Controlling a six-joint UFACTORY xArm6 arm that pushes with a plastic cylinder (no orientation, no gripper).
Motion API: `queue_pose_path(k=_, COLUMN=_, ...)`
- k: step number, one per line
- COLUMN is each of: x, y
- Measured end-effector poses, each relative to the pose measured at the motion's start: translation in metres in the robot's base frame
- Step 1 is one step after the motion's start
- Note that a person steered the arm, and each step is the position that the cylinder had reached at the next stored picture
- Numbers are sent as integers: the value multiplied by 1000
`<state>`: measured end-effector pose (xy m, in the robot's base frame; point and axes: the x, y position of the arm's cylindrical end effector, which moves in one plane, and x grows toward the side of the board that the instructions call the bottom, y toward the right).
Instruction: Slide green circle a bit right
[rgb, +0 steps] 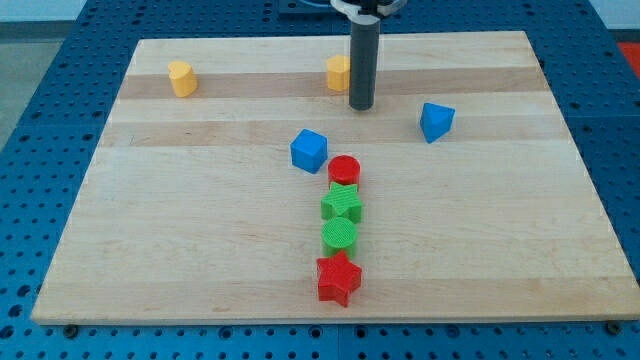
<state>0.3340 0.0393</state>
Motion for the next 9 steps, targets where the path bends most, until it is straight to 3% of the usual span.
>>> queue_pose_path(k=1, x=-19, y=-3)
queue_pose_path(k=4, x=-10, y=-20)
queue_pose_path(k=6, x=42, y=-81)
queue_pose_path(k=9, x=50, y=-153)
